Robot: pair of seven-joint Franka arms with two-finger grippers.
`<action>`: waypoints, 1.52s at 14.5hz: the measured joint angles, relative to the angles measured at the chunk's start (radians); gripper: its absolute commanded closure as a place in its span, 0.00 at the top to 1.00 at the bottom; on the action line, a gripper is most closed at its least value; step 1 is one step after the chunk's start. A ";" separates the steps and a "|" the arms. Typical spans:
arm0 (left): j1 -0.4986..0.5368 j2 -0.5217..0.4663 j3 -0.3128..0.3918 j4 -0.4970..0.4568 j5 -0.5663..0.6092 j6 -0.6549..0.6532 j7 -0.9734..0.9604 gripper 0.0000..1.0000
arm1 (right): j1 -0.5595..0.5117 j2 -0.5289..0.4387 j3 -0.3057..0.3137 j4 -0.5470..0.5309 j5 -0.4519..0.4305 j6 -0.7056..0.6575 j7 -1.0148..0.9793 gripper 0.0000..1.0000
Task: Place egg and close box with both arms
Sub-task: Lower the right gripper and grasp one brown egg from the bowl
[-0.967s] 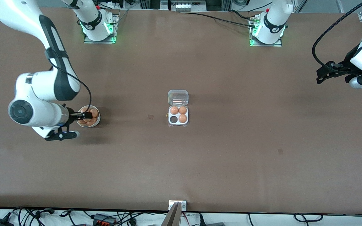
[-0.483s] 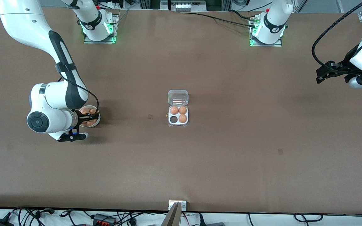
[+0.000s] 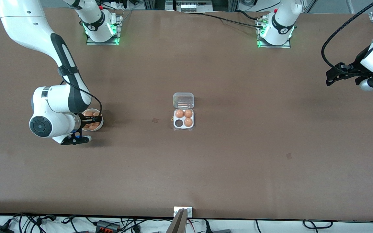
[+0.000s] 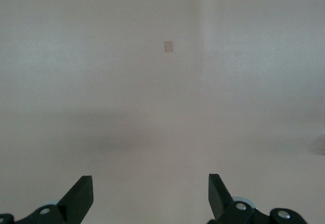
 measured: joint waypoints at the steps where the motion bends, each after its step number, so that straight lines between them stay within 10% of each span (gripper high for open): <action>1: 0.000 0.000 0.000 0.000 0.000 0.000 0.000 1.00 | 0.000 0.001 0.000 0.000 0.000 0.000 0.000 0.88; 10: 0.000 0.000 0.000 0.000 0.000 -0.004 0.000 1.00 | 0.000 0.008 0.000 0.000 0.000 0.000 -0.001 0.69; 17: 0.000 0.000 0.000 0.000 0.000 -0.005 0.000 1.00 | 0.000 0.009 -0.001 0.000 0.000 -0.001 -0.001 0.04; 22: 0.000 0.000 0.000 0.000 0.000 -0.006 0.000 1.00 | 0.001 0.004 0.000 0.010 0.000 -0.003 -0.005 0.00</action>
